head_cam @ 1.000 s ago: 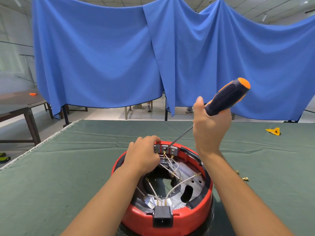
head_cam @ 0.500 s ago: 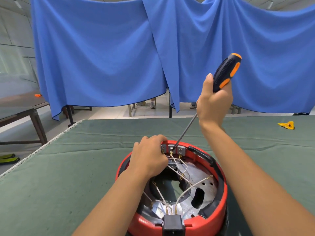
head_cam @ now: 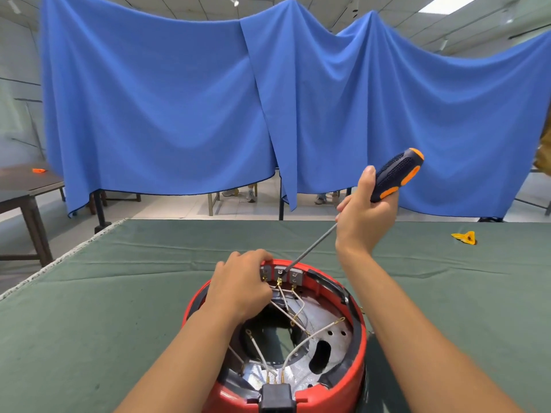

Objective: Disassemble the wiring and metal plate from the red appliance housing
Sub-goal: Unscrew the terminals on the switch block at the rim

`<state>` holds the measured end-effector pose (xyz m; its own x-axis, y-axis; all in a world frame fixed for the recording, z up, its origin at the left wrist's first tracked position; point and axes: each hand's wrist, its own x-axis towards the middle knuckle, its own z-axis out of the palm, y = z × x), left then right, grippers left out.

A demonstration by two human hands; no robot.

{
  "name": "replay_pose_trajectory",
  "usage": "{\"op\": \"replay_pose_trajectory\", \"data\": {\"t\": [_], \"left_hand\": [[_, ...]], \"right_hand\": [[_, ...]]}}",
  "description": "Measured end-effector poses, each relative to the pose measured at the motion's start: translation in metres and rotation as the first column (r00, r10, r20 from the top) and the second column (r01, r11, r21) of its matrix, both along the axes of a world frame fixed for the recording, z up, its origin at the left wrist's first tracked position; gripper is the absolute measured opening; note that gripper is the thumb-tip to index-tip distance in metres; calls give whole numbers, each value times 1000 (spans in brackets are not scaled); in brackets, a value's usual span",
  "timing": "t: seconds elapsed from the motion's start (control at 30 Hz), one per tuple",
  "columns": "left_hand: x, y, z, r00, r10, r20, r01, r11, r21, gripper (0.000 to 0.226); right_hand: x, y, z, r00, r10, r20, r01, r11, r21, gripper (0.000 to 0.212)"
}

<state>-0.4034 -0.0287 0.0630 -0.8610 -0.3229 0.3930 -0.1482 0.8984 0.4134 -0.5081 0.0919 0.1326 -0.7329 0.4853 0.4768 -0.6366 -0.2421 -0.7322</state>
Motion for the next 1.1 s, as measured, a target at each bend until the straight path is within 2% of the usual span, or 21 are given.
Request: {"op": "replay_pose_trajectory", "data": {"t": [0.2,0.43,0.57,0.73,0.9,1.1], "left_hand": [[0,0,-1,1000,6,-9,-6,1000,-11,50],[-1,1,-2,1000,9,-13,-10,1000,-14,50],[-1,1,-1,1000,7,-10,-7,1000,-12,50],[0,1,-1,1000,5,-7,-6,1000,-16,50],[0,0,0,1000,5,-2,-5,1000,-1,50],[-2,1,0,999,34,34,-34,999,-10,50]], "right_hand": [[8,8,-11,1000,26,-12,-27,997,-70,21],[-14,-2,0,999,-42,13,42,998,53,18],[-33,-11,4,990,-68,120,53,990,130,19],[-41,-22,-2,961,-60,272,-13,966,260,24],[-39,-25,1,965,2,261,-60,975,212,25],[-18,0,0,976,64,208,-67,998,7,20]]}}
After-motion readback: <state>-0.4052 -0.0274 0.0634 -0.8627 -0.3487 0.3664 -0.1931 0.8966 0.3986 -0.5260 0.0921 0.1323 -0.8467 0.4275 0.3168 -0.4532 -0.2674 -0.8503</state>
